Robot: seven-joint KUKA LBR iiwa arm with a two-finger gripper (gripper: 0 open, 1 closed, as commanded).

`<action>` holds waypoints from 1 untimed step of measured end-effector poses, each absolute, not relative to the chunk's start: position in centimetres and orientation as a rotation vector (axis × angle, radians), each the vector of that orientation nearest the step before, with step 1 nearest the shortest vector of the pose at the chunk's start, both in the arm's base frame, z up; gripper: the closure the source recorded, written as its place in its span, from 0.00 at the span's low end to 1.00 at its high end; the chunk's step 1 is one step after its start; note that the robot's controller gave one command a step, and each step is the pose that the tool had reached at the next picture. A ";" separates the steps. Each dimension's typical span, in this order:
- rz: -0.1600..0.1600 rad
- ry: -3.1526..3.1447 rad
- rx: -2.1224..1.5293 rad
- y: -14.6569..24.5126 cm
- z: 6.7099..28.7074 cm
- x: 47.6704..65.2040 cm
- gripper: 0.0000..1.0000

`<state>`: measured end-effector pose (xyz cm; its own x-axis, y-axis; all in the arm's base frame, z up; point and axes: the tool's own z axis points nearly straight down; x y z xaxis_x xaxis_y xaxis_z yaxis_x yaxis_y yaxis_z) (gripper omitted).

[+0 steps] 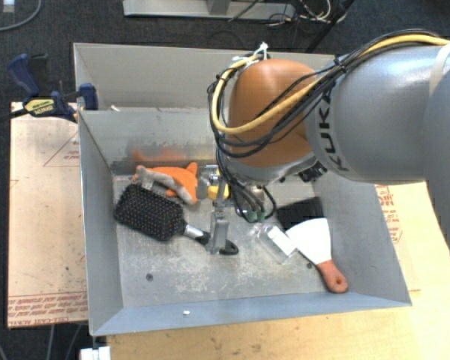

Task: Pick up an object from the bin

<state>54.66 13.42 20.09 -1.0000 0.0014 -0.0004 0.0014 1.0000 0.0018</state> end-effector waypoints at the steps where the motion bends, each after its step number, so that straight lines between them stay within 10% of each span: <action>1: 0.003 3.141 0.002 13.4 20.1 54.7 0.00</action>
Offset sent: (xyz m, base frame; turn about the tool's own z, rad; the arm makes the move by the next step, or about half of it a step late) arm -0.0014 0.0090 -0.0933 0.2251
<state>54.66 13.42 20.09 -1.0000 0.0014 -0.0004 0.0014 1.0000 0.0019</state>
